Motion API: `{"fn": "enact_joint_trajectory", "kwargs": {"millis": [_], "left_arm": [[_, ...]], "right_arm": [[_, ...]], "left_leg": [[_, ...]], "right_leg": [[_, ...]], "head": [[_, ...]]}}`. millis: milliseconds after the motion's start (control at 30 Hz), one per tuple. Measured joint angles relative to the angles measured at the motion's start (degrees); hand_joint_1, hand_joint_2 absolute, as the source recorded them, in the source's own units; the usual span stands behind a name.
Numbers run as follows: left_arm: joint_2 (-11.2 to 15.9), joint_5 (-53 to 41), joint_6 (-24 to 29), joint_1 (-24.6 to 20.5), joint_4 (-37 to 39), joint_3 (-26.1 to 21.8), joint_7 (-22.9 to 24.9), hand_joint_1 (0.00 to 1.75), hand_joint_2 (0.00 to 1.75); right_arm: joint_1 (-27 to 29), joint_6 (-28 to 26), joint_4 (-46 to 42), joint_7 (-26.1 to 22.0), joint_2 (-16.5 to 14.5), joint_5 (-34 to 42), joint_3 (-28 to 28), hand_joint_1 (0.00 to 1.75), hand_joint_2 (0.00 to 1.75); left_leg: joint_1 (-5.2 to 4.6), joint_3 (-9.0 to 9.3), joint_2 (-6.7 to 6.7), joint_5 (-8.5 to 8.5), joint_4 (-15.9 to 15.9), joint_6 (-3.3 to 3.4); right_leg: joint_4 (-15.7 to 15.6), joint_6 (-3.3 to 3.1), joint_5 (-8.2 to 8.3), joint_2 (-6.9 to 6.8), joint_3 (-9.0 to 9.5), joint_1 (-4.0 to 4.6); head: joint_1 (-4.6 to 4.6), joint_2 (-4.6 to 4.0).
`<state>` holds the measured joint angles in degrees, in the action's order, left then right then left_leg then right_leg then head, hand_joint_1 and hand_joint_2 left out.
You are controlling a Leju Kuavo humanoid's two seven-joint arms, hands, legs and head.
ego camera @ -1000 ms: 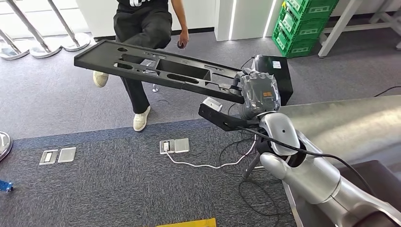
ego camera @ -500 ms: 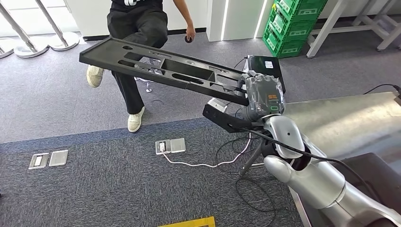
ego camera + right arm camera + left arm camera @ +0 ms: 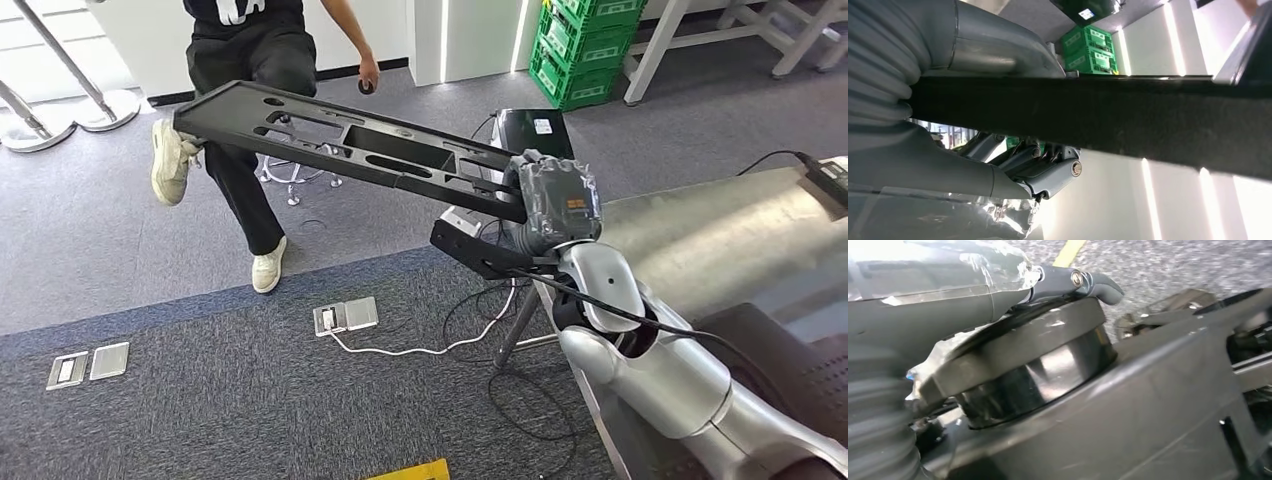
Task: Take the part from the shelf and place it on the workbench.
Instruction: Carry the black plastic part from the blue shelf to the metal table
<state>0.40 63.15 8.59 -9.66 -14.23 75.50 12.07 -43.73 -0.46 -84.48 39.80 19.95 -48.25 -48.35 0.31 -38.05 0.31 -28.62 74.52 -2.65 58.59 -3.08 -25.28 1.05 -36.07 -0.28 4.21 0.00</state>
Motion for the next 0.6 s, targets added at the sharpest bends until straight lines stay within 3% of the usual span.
{"fn": "enact_joint_trajectory", "kwargs": {"millis": [100,133,233,300,367,433,467,500,533,600], "left_arm": [[5.7,0.2,-7.0,0.7,0.2,-0.1,-2.7,0.0,1.75],[7.6,0.1,-9.2,1.0,0.4,-0.1,-3.5,0.0,1.75],[11.8,-0.4,-11.5,1.5,1.0,-0.3,-4.6,0.0,1.75],[13.3,-0.8,-11.1,1.6,1.2,-0.3,-4.7,0.0,1.75],[13.9,-1.0,-10.6,1.5,1.3,-0.3,-4.6,0.0,1.75],[14.1,-0.1,-9.8,1.5,1.3,-0.5,-5.2,0.0,1.75],[14.2,1.2,-9.2,1.5,1.3,-0.7,-6.1,0.0,1.75],[14.2,2.8,-8.4,1.5,1.3,-1.2,-7.4,0.0,1.75],[14.3,4.7,-7.3,1.4,1.3,-1.9,-8.8,0.0,1.75],[14.5,7.6,-5.1,1.3,1.3,-3.5,-11.4,0.0,1.75]], "right_arm": [[0.2,1.1,-0.2,0.0,0.0,-0.5,0.0,1.75,1.75],[0.4,1.6,-0.4,0.0,0.0,-0.6,0.1,1.75,1.75],[0.9,2.6,-0.7,0.2,0.2,-1.2,0.5,1.75,1.75],[1.2,2.9,-0.9,0.2,0.5,-1.7,0.9,1.75,1.75],[1.5,3.2,-1.2,0.1,0.6,-2.1,1.4,1.75,1.75],[2.1,3.6,-1.5,0.1,0.7,-2.7,1.7,1.75,1.75],[2.6,3.9,-1.7,0.1,0.7,-3.1,2.0,1.75,1.75],[3.1,4.3,-1.9,0.1,0.8,-3.5,2.4,1.75,1.75],[3.6,4.6,-2.2,0.1,0.9,-3.8,2.9,1.75,1.75],[4.2,5.1,-2.8,0.1,1.1,-4.0,3.8,1.75,1.75]], "left_leg": [[0.68,3.5,-0.94,6.23,-9.7,-0.36],[0.85,4.5,-1.4,7.18,-12.5,-0.26],[0.8,5.25,-1.63,7.05,-14.9,0.61],[0.93,5.39,-1.15,7.44,-15.3,1.34],[1.06,5.5,-0.63,7.69,-15.7,1.9],[1.04,5.51,-0.12,7.67,-15.7,2.06],[1.03,5.54,0.14,7.63,-15.7,2.07],[1.03,5.6,0.35,7.58,-15.7,2.07],[1.03,5.73,0.51,7.48,-15.7,2.02],[0.92,6.02,0.85,7.17,-15.7,1.74]], "right_leg": [[0.7,0.24,-0.36,1.33,-0.03,0.1],[0.9,0.42,-0.4,1.72,-0.25,0.2],[1.2,1.16,-0.12,2.59,-0.95,0.26],[2.1,1.72,-0.8,1.9,-1.36,0.15],[7.1,2.3,-3.58,0.31,-3.56,-0.03],[14.6,2.76,-6.59,-0.44,-7.16,-0.2],[16.8,2.87,-6.96,-0.52,-8.3,-0.27],[16.8,2.88,-6.23,-0.56,-8.42,-0.31],[14.5,2.76,-4.52,-0.67,-7.38,-0.32],[6.4,2.22,-0.81,-1.7,-3.49,0.02]], "head": [[-0.48,0.0],[-0.58,0.0],[-0.62,0.0],[-0.47,0.0],[0.15,0.0],[0.85,0.0],[1.09,0.0],[1.35,0.0],[1.67,0.0],[2.4,0.0]]}}
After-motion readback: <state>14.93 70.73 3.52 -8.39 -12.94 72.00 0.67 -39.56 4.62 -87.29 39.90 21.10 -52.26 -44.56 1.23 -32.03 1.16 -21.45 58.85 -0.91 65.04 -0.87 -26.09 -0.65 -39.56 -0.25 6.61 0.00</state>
